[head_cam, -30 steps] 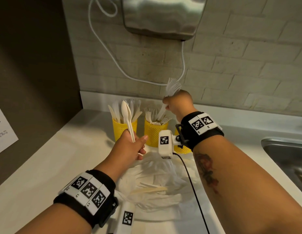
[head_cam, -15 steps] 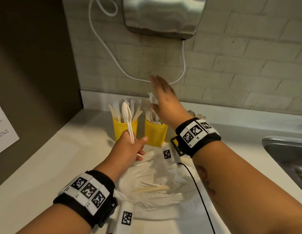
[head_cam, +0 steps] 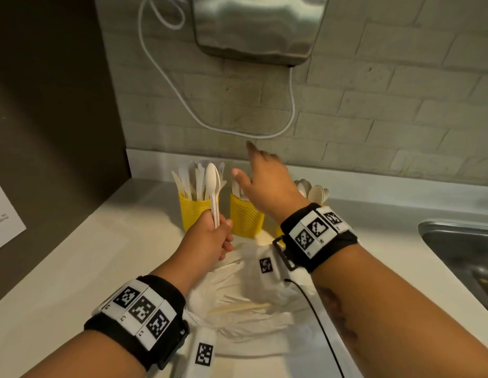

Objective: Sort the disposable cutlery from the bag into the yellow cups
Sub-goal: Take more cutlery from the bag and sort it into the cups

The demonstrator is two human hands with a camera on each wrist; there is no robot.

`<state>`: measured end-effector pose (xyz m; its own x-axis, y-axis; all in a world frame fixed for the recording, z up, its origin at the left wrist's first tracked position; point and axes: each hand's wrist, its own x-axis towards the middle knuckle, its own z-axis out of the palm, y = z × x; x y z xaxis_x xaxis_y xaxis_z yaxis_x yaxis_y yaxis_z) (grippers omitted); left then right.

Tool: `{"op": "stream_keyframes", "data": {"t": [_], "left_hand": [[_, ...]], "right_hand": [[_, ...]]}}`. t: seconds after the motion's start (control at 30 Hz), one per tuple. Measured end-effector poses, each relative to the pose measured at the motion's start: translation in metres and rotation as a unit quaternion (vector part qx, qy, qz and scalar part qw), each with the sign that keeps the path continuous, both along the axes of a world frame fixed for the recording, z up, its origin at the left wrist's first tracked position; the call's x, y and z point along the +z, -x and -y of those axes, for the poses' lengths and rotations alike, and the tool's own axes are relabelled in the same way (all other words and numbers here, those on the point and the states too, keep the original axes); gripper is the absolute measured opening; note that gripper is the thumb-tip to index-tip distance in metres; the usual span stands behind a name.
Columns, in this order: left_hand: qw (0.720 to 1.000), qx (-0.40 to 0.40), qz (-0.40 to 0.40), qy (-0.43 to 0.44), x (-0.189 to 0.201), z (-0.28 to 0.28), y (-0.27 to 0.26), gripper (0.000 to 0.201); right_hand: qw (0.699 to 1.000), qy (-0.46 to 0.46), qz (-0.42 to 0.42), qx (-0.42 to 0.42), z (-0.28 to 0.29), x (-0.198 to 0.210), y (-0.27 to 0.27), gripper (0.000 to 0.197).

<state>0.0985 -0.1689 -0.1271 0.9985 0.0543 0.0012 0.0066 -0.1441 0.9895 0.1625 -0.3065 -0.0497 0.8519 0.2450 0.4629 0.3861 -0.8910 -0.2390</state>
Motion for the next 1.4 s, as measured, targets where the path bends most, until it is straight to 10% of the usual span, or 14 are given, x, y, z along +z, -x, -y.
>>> {"op": "stream_keyframes", "data": {"t": [0.17,0.4,0.63,0.87,1.13,1.27,1.4], "left_hand": [[0.992,0.017,0.060,-0.108,0.006,0.009,-0.002,0.025],[0.966,-0.084,0.097,-0.223,0.008,0.022,0.001,0.005],[0.901,-0.133,0.042,-0.410,-0.003,0.008,-0.002,0.012],[0.807,-0.264,-0.048,-0.526,0.007,-0.026,0.023,0.027],[0.714,-0.353,-0.148,-0.587,-0.014,-0.060,0.061,0.143],[0.712,-0.348,-0.102,-0.601,-0.017,-0.059,0.065,0.145],[0.749,-0.349,-0.030,-0.563,-0.013,-0.056,0.070,0.098]], "right_hand": [[0.928,-0.300,-0.217,0.050,-0.013,-0.013,0.055,0.043],[0.905,-0.415,-0.089,-0.028,0.035,-0.002,0.061,0.029],[0.935,-0.319,0.084,-0.134,0.111,0.011,0.041,0.094],[0.988,-0.045,0.069,-0.133,0.116,-0.041,0.012,0.041],[0.964,0.162,0.026,-0.207,0.104,-0.036,0.033,0.063],[0.996,0.088,-0.025,-0.011,0.058,-0.004,0.087,0.060],[0.924,0.257,-0.228,0.167,0.024,-0.030,0.138,0.047]]}}
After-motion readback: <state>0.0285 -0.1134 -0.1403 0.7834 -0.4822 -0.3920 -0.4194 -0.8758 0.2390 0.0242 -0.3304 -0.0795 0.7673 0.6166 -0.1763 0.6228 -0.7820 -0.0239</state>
